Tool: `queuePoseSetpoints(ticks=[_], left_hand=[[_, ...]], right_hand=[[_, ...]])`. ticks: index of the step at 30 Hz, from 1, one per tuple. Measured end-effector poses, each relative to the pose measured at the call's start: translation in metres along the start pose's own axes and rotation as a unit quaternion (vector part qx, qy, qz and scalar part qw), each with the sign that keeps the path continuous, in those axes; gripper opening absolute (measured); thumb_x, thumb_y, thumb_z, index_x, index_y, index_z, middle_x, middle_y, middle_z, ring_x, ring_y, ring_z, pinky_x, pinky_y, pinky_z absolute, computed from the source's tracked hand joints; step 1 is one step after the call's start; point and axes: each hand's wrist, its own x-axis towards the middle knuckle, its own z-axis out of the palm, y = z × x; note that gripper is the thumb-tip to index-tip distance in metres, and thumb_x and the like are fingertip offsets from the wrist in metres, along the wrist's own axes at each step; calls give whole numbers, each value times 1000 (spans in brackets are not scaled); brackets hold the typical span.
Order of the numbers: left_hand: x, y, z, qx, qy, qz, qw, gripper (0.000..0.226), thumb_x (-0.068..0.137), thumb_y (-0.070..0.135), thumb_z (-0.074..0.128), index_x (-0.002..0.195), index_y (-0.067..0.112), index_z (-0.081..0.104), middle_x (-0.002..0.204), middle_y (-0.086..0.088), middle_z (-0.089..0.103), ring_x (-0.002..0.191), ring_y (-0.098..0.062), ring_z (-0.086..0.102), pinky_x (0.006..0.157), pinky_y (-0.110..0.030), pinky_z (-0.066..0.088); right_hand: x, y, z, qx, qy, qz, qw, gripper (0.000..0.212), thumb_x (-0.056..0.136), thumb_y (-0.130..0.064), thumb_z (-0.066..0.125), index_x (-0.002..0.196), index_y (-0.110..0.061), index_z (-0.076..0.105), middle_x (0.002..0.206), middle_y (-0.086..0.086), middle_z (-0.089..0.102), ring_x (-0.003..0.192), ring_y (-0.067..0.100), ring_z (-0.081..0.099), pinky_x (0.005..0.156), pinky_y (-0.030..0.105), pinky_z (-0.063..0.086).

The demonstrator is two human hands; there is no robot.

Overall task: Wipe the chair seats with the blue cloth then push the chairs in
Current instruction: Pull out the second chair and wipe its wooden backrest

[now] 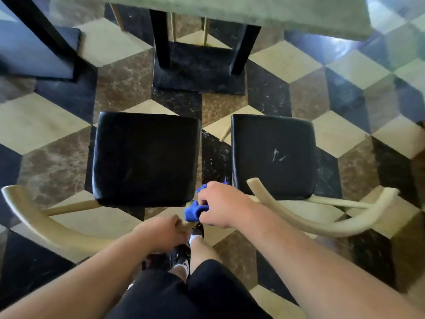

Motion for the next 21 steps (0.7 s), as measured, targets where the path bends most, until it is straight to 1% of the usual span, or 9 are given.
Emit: queuePoseSetpoints(ticks=[3,6,9,12,13,15,17,18,21], left_hand=[[6,27,-5,-13,63,44,997,32,97,45,57,117,21,62,106,-3,70,96,-27,68,74,-36,54],[7,52,-3,-112,139,19,984,39,89,52,62,117,25,55,107,2,70,90,-26,68,71,-38,52],[11,75,-5,-116,193,42,973,61,89,54,67,142,29,50,134,1,65,113,-28,67,80,-37,50],[15,100,-17,-113,245,95,958,76,91,53,65,159,33,38,159,3,50,135,-26,57,94,-39,50],[17,111,-21,-108,257,107,954,75,92,53,64,160,33,38,161,4,48,137,-25,56,96,-39,51],[24,134,-27,-106,262,125,951,72,91,50,61,157,33,40,159,4,51,137,-25,56,98,-40,50],[30,157,-30,-101,257,134,952,72,89,48,62,156,32,42,157,3,52,134,-25,57,94,-38,50],[33,167,-30,-103,252,130,953,76,88,48,64,157,31,39,161,2,48,135,-25,57,93,-37,49],[36,199,-21,-121,242,95,958,101,76,53,68,165,33,24,175,5,20,144,-27,50,100,-42,52]], right_hand=[[-20,16,17,2,72,34,997,11,86,-24,65,83,-27,56,104,2,50,82,26,55,65,34,42],[-39,35,18,33,165,67,983,8,86,-24,67,92,-22,63,104,2,52,89,26,57,74,39,50],[-53,57,12,92,314,78,942,14,82,-15,69,96,-16,68,100,0,51,83,24,55,69,37,46],[-59,83,4,89,419,84,900,23,81,-5,70,103,-10,68,104,7,53,92,29,55,76,40,47],[-59,94,3,82,411,91,903,25,81,-4,69,105,-11,67,106,8,53,95,31,54,79,42,48],[-58,112,5,76,334,110,933,24,83,-9,67,106,-15,64,109,7,51,98,31,54,79,45,51],[-59,128,11,72,271,91,955,24,85,-18,71,108,-19,63,110,6,51,97,31,56,77,46,53],[-61,135,15,61,264,67,960,25,85,-21,72,109,-19,63,110,6,52,96,32,57,77,46,54],[-75,161,24,31,259,18,965,29,86,-23,72,113,-23,61,107,6,51,94,32,57,74,46,55]])
